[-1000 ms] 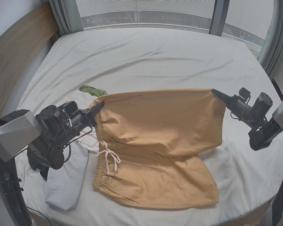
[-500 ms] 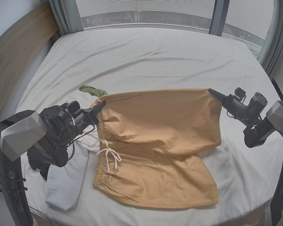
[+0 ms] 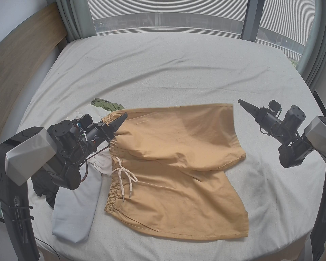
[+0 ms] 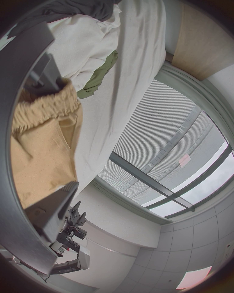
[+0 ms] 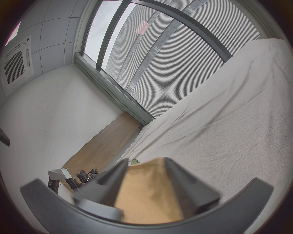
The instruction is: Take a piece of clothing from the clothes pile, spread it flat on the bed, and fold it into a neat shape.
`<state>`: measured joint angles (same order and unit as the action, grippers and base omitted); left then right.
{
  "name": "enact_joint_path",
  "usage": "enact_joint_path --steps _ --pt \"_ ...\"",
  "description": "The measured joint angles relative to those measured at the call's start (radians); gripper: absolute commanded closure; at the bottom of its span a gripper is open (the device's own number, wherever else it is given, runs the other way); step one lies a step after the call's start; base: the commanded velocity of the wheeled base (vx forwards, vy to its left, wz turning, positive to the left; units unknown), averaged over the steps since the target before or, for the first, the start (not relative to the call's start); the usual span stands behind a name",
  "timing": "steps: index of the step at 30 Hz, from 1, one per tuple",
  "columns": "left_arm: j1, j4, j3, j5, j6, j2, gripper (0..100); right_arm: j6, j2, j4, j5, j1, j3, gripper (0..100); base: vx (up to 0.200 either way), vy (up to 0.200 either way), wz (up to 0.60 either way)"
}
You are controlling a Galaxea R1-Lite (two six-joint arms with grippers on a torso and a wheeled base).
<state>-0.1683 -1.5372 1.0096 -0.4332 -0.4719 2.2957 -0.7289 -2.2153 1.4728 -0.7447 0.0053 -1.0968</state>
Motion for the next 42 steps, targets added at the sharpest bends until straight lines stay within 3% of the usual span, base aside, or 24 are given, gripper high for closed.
enact_joint_path --steps 8,14,25,33,37,42 --pt "0.011 0.005 -0.004 0.034 -0.005 0.029 0 0.017 0.024 0.034 0.001 -0.012 0.134 0 0.0 0.0 0.0" --pt "0.032 0.005 -0.046 0.038 -0.004 0.043 0 0.089 0.074 0.058 -0.001 -0.017 0.322 0 0.0 0.0 0.0" --pt "0.051 -0.004 -0.336 0.025 0.015 -0.064 0 0.212 0.141 0.066 -0.004 -0.013 0.536 0 0.0 0.0 0.0" --pt "0.077 -0.008 -0.596 -0.064 0.06 -0.205 0 0.224 0.16 0.066 -0.008 -0.015 0.666 0 0.0 0.0 0.0" --pt "0.081 -0.009 -0.663 -0.124 0.129 -0.247 0 0.229 0.154 0.066 -0.008 -0.016 0.725 0 0.0 0.0 0.0" --pt "0.075 -0.01 -0.689 -0.133 0.151 -0.27 0 0.232 0.129 0.066 -0.008 -0.005 0.788 0 0.0 0.0 0.0"
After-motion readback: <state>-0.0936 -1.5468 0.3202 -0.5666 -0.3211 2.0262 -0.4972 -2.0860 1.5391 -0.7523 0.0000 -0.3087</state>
